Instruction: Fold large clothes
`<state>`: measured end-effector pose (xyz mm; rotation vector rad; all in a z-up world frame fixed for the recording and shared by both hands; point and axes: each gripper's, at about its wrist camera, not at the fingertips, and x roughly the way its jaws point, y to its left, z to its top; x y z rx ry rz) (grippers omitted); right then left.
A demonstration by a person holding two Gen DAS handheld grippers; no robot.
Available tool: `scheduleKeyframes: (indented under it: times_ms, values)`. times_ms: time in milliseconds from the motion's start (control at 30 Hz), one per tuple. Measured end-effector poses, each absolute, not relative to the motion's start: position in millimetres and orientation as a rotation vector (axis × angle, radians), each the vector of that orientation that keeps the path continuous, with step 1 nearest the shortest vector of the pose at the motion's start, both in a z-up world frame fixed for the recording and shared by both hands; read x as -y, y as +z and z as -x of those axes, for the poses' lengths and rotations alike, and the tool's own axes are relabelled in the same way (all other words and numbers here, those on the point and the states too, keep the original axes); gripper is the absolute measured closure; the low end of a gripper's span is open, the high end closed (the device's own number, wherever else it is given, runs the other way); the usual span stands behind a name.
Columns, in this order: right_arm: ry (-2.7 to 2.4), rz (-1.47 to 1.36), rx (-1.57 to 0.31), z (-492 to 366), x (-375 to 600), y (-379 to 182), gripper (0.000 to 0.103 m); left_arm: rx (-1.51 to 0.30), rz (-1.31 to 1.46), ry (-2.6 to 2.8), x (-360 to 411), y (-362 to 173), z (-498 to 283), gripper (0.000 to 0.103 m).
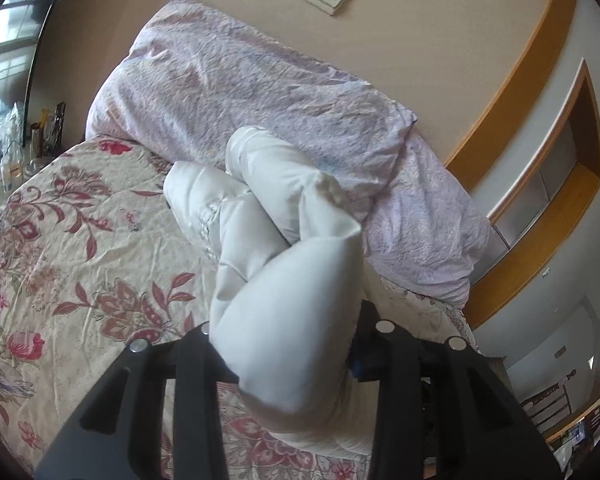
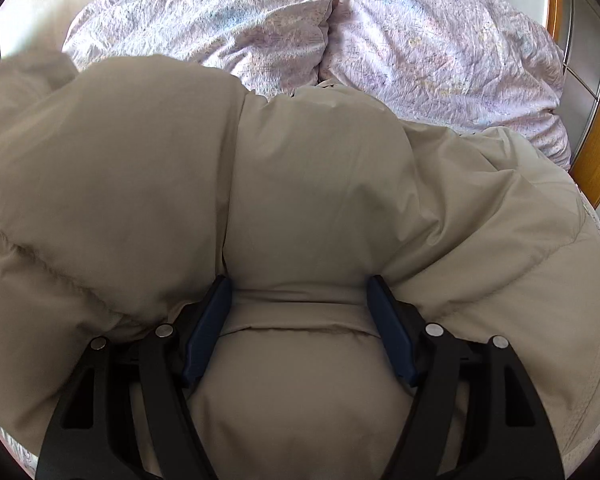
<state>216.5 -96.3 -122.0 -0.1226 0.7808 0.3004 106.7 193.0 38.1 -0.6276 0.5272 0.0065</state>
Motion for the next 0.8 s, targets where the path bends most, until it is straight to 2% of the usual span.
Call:
scheduleKeyframes:
  times_ms: [400,800]
  values:
    - [0.301,0.125,-0.78,-218,97,-122,0.031,-0.468,0.468,-0.17,-109,90,-123,0.067]
    - [0.345,0.122,-0.755,-205,129,-107,0.031,-0.488,0.395,-0.317,-42,103,-145,0.065]
